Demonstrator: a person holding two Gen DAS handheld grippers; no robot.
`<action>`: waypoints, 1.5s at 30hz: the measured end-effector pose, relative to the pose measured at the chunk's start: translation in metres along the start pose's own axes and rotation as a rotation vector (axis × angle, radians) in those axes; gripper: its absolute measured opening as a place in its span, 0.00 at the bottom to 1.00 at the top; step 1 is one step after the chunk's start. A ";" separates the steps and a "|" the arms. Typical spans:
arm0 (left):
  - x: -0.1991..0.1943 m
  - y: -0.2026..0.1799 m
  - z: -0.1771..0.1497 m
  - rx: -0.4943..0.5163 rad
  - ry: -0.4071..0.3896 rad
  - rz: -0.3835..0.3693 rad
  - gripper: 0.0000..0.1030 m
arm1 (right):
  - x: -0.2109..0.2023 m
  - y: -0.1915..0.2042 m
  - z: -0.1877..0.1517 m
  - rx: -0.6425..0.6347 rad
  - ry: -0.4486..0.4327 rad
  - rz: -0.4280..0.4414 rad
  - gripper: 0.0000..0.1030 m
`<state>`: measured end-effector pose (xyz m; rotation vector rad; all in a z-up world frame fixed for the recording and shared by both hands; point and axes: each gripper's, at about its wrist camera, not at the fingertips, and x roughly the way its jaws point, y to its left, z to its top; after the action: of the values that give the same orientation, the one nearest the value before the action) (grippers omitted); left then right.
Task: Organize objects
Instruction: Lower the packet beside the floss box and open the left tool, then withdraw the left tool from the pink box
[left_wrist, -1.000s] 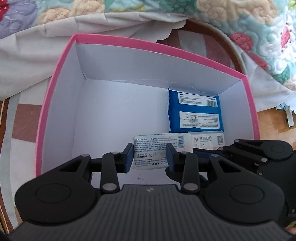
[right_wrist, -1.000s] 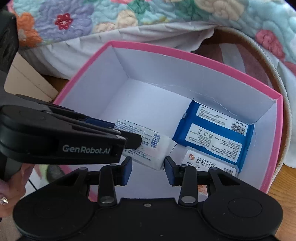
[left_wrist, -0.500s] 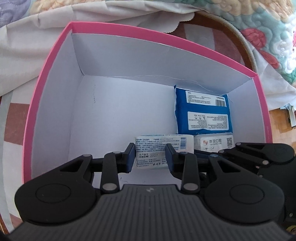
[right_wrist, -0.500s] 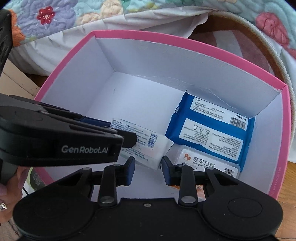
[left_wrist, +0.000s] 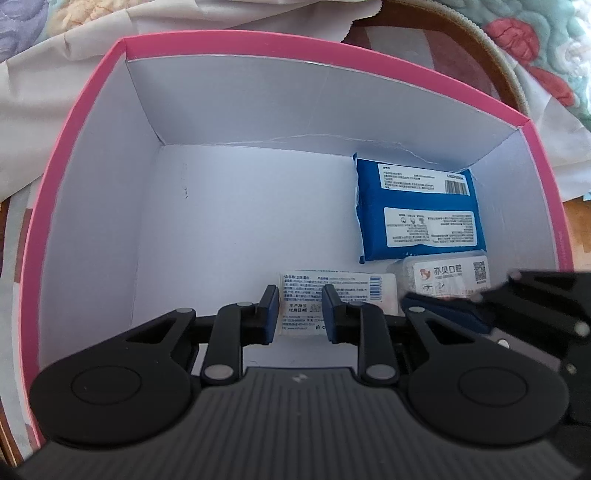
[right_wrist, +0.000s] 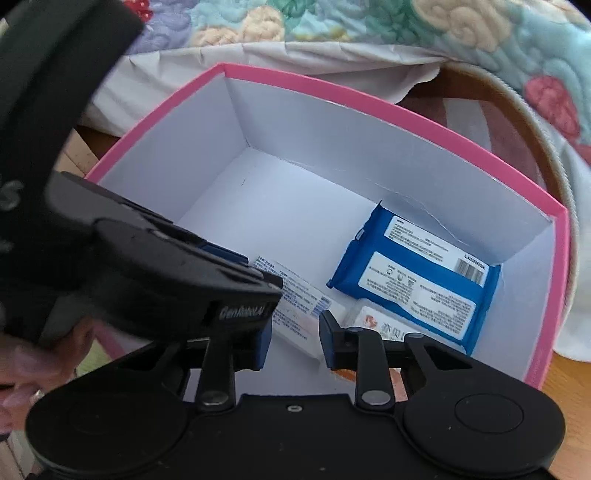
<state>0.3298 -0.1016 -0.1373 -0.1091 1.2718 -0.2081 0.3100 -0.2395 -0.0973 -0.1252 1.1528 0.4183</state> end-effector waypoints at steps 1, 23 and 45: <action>0.000 -0.001 0.000 -0.005 0.000 -0.001 0.23 | -0.004 -0.002 -0.003 0.012 -0.009 0.011 0.31; -0.091 -0.001 -0.022 0.008 -0.122 -0.048 0.40 | -0.104 0.016 -0.046 0.073 -0.184 0.026 0.43; -0.203 -0.032 -0.077 0.162 -0.111 0.040 0.55 | -0.181 0.055 -0.069 0.015 -0.235 -0.014 0.70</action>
<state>0.1969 -0.0860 0.0368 0.0435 1.1414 -0.2665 0.1683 -0.2571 0.0445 -0.0693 0.9228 0.4008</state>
